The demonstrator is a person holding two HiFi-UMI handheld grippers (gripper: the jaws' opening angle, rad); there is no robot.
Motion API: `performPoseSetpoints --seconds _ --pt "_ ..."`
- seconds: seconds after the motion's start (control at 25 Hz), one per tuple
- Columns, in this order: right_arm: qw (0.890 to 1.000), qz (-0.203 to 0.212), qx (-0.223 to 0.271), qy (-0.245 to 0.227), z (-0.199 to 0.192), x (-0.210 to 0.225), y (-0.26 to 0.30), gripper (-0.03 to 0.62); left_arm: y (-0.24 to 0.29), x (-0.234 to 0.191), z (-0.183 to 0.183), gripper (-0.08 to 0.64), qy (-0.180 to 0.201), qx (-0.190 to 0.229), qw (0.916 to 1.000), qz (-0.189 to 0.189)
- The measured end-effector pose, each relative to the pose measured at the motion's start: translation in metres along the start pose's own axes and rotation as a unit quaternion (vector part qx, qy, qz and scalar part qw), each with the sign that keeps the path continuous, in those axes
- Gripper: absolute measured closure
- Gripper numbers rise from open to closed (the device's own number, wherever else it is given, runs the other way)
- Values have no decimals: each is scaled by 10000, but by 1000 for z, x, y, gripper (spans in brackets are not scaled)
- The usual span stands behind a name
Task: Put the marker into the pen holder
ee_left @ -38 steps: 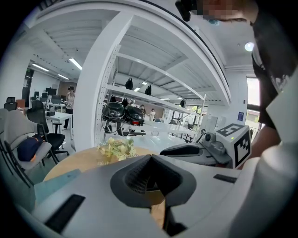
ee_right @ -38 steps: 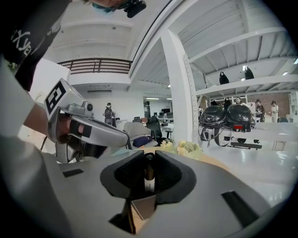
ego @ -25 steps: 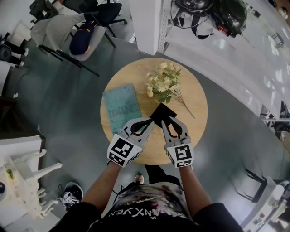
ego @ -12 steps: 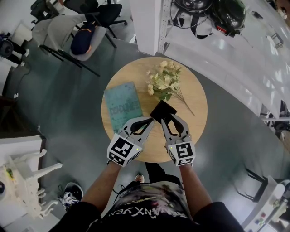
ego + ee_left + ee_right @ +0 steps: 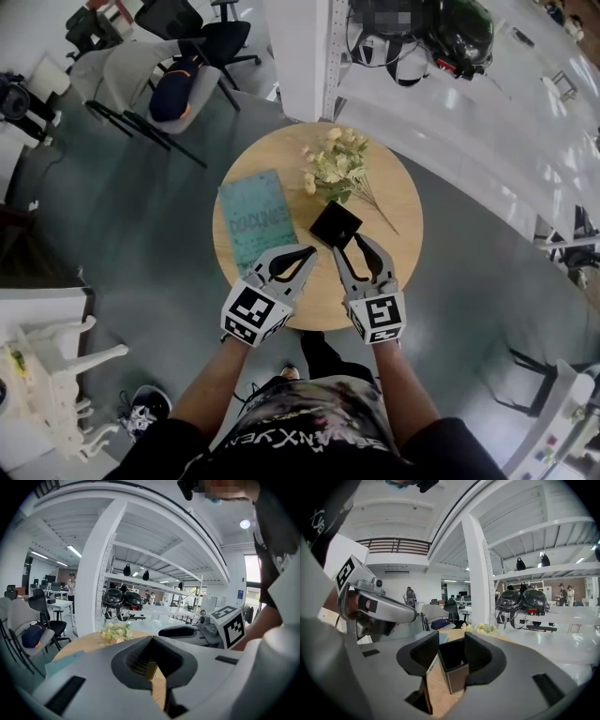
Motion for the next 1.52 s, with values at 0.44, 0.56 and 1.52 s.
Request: performPoseSetpoints --seconds 0.44,0.56,1.52 --pt "9989 -171 356 -248 21 -44 -66 436 -57 47 1 541 253 224 9994 -47" --pt "9985 -112 420 -335 29 -67 -91 436 -83 61 3 541 289 282 9992 -25" --pt "9957 -181 599 -678 -16 -295 -308 436 -320 222 -76 541 478 690 9965 7"
Point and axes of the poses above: the fingertips, and each gripper's own axes: y forward along the fingers, x to its right, z out of its top, the point moved 6 cm from there along -y, backward along the fingers, and after that the axes turned 4 degrees about z, right-handed, at the moved point
